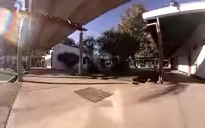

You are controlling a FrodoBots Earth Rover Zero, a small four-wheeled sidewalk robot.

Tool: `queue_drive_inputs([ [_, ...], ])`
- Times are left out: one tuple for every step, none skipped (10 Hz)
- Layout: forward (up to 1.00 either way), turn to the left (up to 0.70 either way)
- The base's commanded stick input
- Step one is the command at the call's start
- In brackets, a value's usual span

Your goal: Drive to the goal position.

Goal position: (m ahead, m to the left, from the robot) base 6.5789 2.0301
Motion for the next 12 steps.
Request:
queue_drive_inputs([
  [0.7, 0.35],
  [0.7, 0.35],
  [0.7, 0.35],
  [0.7, 0.19],
  [0.7, 0.01],
  [0.7, 0.0],
  [0.7, 0.0],
  [0.7, 0.35],
  [0.7, 0.35],
  [0.7, 0.0],
  [0.7, 0.0],
  [0.7, 0.0],
])
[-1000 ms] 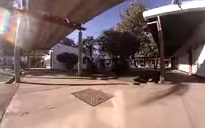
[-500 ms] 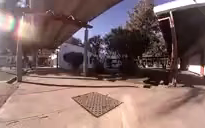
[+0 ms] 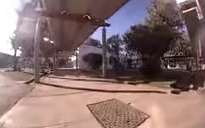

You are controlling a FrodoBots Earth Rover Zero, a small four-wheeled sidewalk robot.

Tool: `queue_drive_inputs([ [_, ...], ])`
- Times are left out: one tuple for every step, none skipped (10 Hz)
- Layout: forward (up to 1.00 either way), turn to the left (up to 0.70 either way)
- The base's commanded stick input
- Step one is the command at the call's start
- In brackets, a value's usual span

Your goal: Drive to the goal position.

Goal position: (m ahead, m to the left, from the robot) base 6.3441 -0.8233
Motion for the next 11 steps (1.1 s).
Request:
queue_drive_inputs([
  [0.7, 0.0],
  [0.7, 0.0],
  [0.7, 0.0],
  [0.7, 0.0],
  [0.7, 0.0],
  [0.7, 0.0],
  [0.7, 0.0],
  [0.7, 0.0],
  [0.7, 0.0],
  [0.7, 0.0],
  [0.7, 0.0],
])
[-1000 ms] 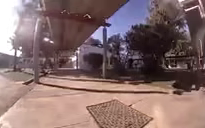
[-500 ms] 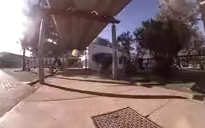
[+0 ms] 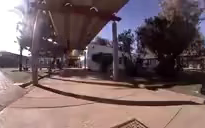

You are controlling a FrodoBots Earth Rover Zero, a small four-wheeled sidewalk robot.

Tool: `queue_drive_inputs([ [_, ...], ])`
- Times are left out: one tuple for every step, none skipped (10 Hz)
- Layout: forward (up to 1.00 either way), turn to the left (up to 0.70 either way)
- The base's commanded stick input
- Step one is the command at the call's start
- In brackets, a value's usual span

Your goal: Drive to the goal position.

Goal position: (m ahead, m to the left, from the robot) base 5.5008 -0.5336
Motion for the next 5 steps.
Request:
queue_drive_inputs([
  [0.7, 0.0],
  [0.7, 0.0],
  [0.7, 0.0],
  [0.7, 0.0],
  [0.7, 0.0],
])
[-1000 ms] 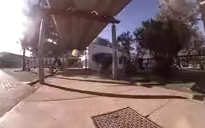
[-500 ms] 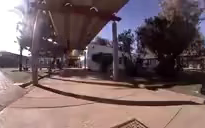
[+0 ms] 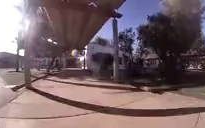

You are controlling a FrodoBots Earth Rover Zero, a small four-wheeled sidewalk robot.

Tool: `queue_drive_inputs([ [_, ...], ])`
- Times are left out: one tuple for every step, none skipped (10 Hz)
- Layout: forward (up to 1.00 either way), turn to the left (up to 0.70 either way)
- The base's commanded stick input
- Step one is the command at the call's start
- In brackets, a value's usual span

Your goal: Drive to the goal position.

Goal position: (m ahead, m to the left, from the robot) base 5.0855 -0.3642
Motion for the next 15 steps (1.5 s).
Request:
queue_drive_inputs([
  [0.7, 0.0],
  [0.7, 0.0],
  [0.7, 0.0],
  [0.7, 0.0],
  [0.7, 0.0],
  [0.7, 0.0],
  [0.7, 0.0],
  [0.7, 0.35],
  [0.7, 0.35],
  [0.7, 0.0],
  [0.7, 0.0],
  [0.7, 0.0],
  [0.7, 0.0],
  [0.7, 0.35],
  [0.7, 0.17],
])
